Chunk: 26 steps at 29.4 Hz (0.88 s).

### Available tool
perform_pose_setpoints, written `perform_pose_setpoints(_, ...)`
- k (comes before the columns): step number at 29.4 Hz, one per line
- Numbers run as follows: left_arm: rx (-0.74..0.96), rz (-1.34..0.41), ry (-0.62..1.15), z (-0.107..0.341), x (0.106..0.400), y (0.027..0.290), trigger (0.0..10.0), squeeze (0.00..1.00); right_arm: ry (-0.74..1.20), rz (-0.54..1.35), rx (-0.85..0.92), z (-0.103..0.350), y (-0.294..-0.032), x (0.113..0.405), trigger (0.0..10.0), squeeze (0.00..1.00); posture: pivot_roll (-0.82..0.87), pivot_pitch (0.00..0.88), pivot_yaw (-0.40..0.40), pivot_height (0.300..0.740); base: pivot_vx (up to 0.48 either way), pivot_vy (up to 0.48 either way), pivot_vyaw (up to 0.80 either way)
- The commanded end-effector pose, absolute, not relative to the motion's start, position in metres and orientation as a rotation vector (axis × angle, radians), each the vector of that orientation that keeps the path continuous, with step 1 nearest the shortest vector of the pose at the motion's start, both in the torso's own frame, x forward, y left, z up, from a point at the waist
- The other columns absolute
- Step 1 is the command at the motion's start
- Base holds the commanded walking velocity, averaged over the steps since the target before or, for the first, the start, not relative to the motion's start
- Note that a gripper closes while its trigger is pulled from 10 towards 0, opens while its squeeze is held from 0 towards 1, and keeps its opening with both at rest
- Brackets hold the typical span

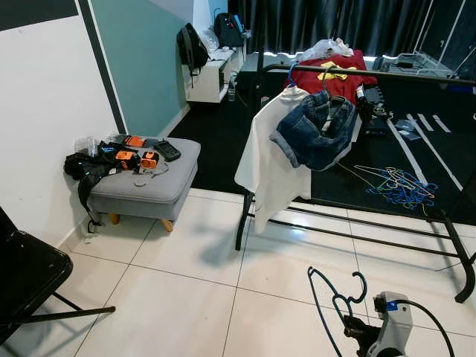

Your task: Hang hanger

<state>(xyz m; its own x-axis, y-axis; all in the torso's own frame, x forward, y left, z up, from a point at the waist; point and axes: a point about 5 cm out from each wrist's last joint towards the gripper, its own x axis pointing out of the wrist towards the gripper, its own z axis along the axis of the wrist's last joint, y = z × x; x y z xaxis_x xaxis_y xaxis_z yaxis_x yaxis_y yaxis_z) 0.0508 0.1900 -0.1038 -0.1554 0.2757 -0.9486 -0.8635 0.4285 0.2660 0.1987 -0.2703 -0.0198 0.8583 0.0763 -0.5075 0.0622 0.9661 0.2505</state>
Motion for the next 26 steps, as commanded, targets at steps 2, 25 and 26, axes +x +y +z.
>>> perform_pose_setpoints(2, -0.604, 0.196, 0.534, -0.0238, 0.1338, 0.1998, 10.0, 0.0, 0.532, 0.009, 0.281, -0.0175, -0.2671, 0.2018, 10.0, 0.0, -0.07, 0.0, -0.006, 0.74, 0.0, 0.0, 0.0)
perform_pose_setpoints(25, -0.604, 0.196, 0.534, -0.0238, 0.1338, 0.1998, 10.0, 0.0, 0.532, 0.009, 0.281, -0.0175, -0.2671, 0.2018, 10.0, 0.0, -0.07, 0.0, -0.006, 0.74, 0.0, 0.0, 0.0)
perform_pose_setpoints(26, -0.604, 0.196, 0.534, -0.0238, 0.1338, 0.1998, 10.0, 0.0, 0.532, 0.009, 0.281, -0.0175, -0.2671, 0.2018, 10.0, 0.0, -0.07, 0.0, -0.006, 0.74, 0.0, 0.0, 0.0)
